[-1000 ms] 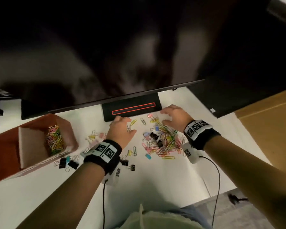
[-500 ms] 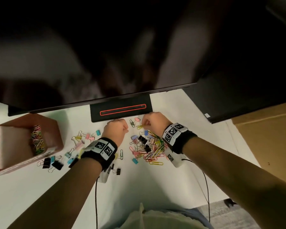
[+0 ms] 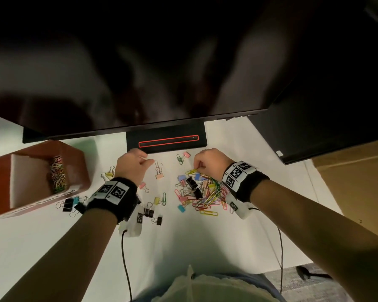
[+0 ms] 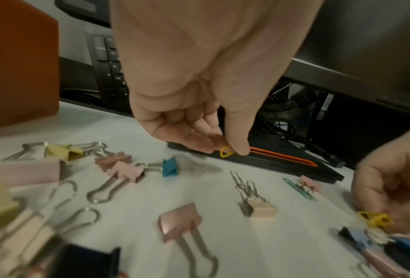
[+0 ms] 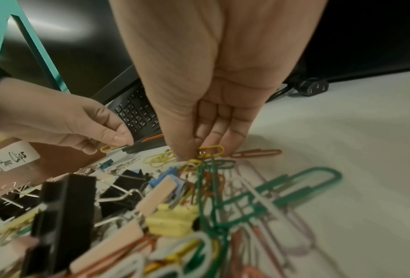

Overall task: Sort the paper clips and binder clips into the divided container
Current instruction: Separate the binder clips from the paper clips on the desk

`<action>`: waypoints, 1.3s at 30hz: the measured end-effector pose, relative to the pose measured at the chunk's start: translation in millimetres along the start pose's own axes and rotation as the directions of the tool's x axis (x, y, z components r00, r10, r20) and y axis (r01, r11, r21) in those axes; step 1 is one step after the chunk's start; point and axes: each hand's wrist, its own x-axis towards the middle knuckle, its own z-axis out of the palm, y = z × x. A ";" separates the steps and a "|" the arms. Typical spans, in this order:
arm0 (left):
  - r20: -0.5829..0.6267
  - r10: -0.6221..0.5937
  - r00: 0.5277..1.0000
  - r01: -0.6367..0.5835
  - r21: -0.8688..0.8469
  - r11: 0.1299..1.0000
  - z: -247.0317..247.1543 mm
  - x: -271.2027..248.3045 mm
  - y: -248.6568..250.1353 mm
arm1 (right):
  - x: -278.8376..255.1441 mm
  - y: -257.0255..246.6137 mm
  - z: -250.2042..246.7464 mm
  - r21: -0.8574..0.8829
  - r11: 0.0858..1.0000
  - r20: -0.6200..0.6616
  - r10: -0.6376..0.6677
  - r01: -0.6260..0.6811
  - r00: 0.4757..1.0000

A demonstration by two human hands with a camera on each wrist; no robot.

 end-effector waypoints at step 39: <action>0.388 0.424 0.818 -0.538 0.258 0.803 42.7 17.6 39.5 | 4.4 -4.2 -11.0 0.159 0.987 -0.017 -0.006 0.008 1.000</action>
